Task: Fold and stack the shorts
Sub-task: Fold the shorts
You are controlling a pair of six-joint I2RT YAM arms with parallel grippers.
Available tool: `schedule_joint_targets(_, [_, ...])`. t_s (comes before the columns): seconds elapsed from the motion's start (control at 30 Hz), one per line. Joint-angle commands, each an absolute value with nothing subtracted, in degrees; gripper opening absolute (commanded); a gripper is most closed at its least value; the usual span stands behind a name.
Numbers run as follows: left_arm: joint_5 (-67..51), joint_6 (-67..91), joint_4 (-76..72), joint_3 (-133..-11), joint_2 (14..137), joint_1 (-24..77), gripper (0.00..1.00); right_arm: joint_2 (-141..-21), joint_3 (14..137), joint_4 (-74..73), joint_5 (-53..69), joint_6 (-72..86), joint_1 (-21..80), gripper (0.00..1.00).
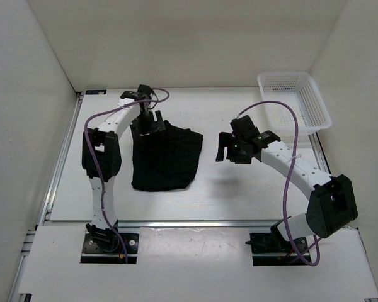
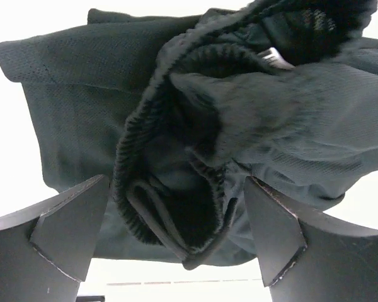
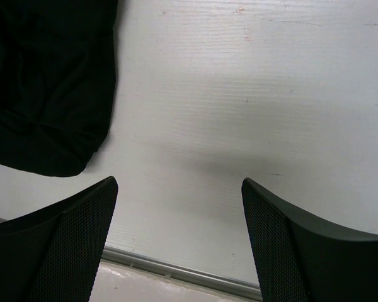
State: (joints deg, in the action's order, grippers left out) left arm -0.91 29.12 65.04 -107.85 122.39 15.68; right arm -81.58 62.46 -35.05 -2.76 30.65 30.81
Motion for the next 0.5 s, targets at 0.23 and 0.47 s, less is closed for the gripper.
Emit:
schedule_joint_targets(0.23, [-12.3,24.3,58.7,-105.6,123.9,13.2,0.99,-80.2,62.6,-35.2,-1.7,30.1,30.6,0.84])
schedule_joint_targets(0.47, [-17.6,23.2,57.2,-106.2,124.4,13.8,0.63,-79.7,62.1,-35.2,-1.7,30.1,30.6,0.84])
